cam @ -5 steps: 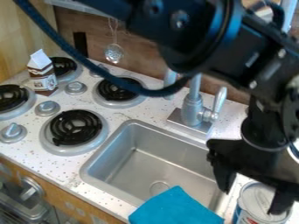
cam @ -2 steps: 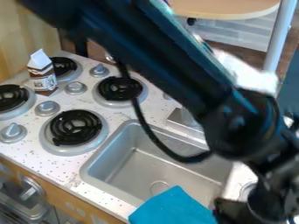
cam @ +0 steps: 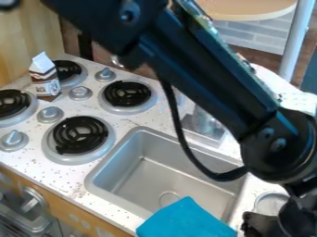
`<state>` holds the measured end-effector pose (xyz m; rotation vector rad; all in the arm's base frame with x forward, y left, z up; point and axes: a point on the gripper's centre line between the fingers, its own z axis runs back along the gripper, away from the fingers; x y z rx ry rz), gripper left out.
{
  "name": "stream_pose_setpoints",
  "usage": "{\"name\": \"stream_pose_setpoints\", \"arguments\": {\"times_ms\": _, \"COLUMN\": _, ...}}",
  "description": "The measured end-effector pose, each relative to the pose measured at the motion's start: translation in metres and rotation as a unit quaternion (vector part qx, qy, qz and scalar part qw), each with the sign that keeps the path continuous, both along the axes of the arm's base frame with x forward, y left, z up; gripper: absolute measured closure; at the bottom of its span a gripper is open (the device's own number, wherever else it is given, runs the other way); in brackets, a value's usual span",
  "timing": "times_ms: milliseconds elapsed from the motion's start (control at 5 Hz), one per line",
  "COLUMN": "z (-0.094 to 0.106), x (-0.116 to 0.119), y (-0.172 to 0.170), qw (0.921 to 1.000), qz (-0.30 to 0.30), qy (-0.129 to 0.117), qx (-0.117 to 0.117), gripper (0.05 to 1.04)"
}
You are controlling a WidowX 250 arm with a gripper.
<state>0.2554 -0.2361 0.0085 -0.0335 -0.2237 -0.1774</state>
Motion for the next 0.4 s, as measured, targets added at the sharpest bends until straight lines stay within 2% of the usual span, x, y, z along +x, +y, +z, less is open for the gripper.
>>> {"name": "stream_pose_setpoints", "arguments": {"times_ms": 400, "z": 0.004, "x": 0.028, "y": -0.003, "qw": 0.9996, "qz": 0.017, "qy": -0.023, "qx": 0.007, "gripper": 0.087}}
